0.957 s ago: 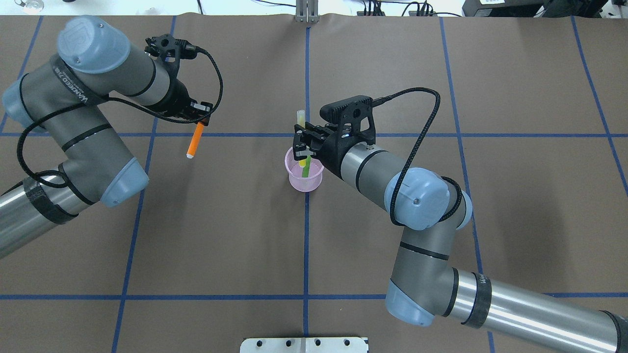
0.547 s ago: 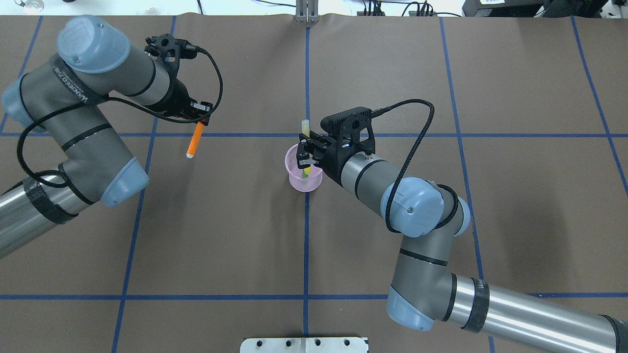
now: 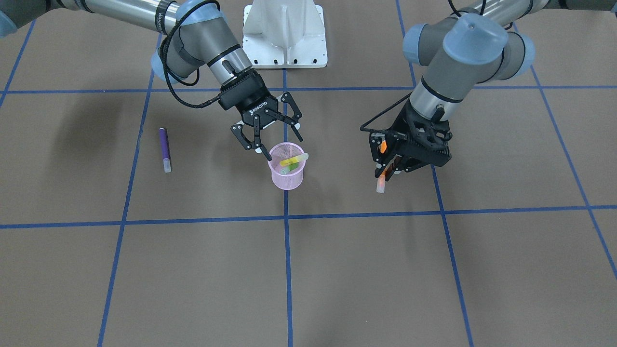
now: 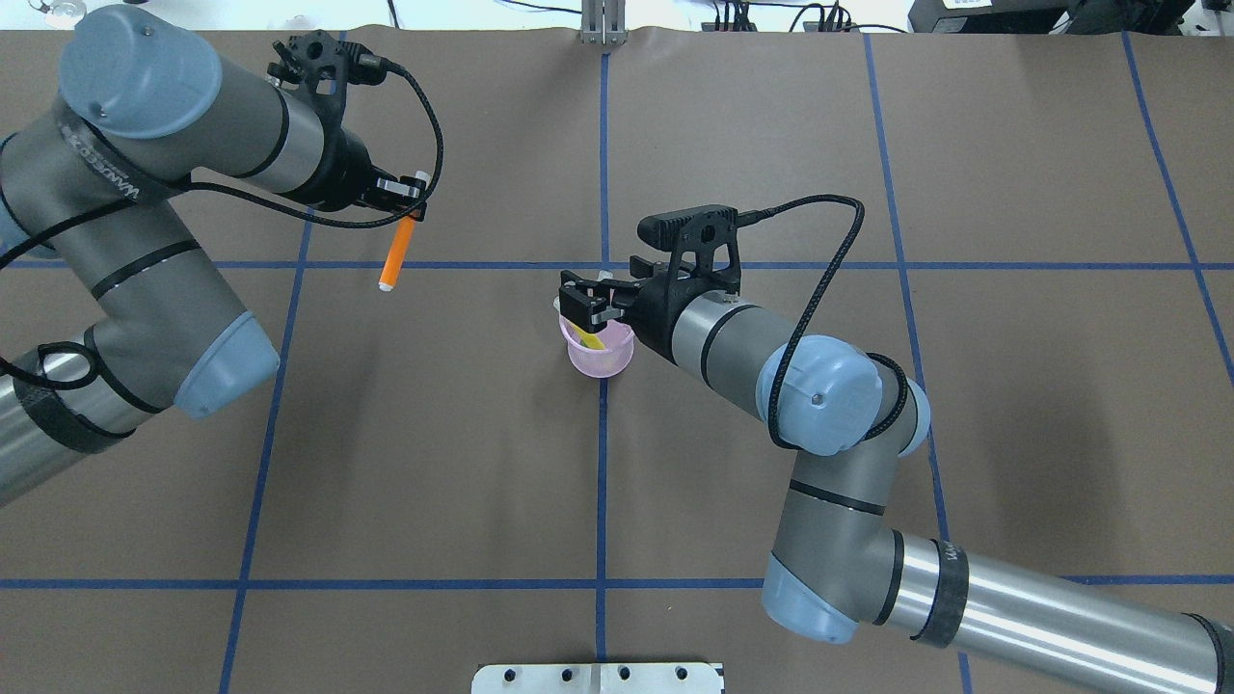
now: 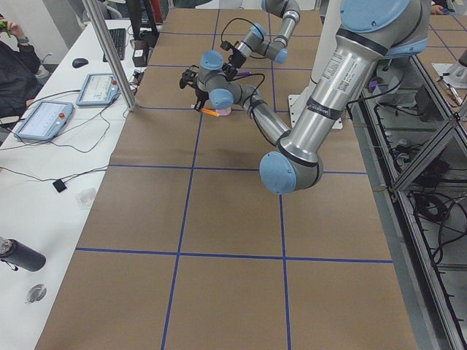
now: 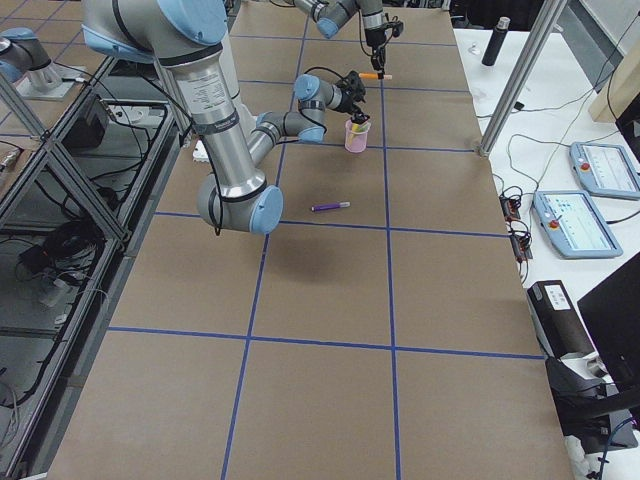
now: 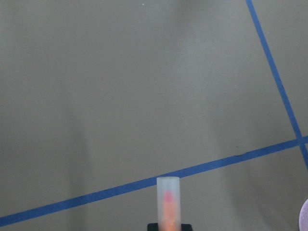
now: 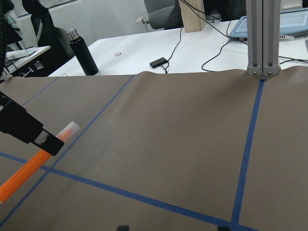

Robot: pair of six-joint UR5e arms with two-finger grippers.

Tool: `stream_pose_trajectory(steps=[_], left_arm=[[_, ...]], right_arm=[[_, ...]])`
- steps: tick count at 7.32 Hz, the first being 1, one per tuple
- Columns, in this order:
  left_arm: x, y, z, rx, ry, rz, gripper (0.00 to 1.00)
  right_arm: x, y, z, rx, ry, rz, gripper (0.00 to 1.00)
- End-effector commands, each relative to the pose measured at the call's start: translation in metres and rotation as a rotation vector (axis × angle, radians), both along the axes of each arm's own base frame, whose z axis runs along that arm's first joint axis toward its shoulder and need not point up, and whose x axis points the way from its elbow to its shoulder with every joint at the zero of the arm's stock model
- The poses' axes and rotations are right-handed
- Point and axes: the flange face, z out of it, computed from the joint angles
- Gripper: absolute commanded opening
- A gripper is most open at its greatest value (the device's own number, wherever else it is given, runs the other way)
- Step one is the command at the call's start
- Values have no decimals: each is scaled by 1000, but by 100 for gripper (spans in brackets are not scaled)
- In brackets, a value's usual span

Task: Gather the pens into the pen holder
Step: 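Lower the yellow marker into the cup and open the right gripper, then move the right gripper down to the purple marker while the left holds the pencil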

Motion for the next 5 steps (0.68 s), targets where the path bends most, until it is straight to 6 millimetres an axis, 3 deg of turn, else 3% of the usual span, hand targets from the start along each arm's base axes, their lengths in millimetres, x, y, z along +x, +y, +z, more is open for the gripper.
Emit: stream_pose_trajectory(steps=[1,3,4,5], left_arm=[[-24,17,-45,99,159,-113,0],[-32,19,-58,158,347,-221,0],[-30,22,-64,153,417,-285,0],[-9,40,-68,156,498,-330,0]], right_arm=[[43,-13,9,-166,125,-89,99],[89,-48,33,-433,312,-223,99],[93,-49,61,-513,366,-243,99],[111,-56,92,-561,389,-232,99]])
